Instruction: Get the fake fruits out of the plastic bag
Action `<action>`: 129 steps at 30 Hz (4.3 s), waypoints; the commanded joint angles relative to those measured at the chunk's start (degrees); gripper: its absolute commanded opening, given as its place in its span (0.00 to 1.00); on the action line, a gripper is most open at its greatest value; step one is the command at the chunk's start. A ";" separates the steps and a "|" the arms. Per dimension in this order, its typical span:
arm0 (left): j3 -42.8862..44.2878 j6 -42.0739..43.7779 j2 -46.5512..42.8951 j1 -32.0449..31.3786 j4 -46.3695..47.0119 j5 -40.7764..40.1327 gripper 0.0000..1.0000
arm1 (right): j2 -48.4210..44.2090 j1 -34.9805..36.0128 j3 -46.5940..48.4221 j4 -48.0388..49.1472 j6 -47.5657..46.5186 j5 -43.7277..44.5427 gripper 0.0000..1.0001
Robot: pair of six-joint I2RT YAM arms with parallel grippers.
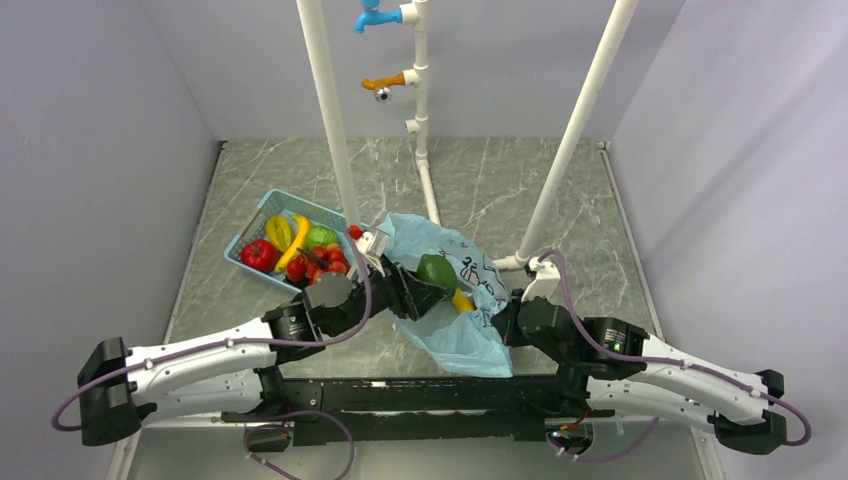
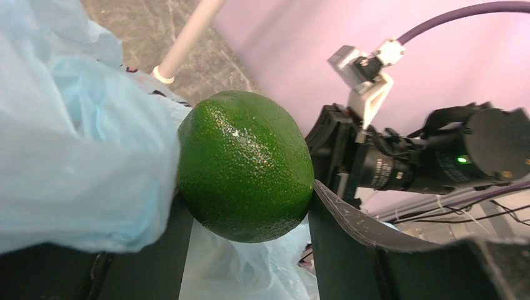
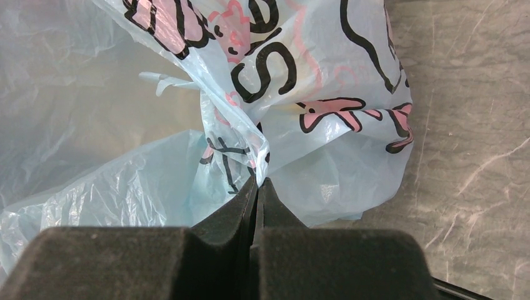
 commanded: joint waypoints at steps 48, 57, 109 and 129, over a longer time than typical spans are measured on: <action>19.53 14.10 2.85 73.29 -47.87 6.55 0.32 | 3.47 0.02 1.75 5.36 -2.23 2.60 0.00; 14.43 16.09 13.29 77.24 -41.30 13.25 0.42 | 3.46 -0.07 2.90 4.40 -3.04 3.89 0.00; 9.68 2.30 -14.25 8.88 -35.92 6.08 0.85 | 3.83 -0.17 4.30 7.61 -11.02 -3.14 0.00; 9.27 -3.38 -14.61 -2.70 -40.16 -13.11 0.69 | 13.83 -0.15 11.11 32.77 -25.21 -27.07 0.00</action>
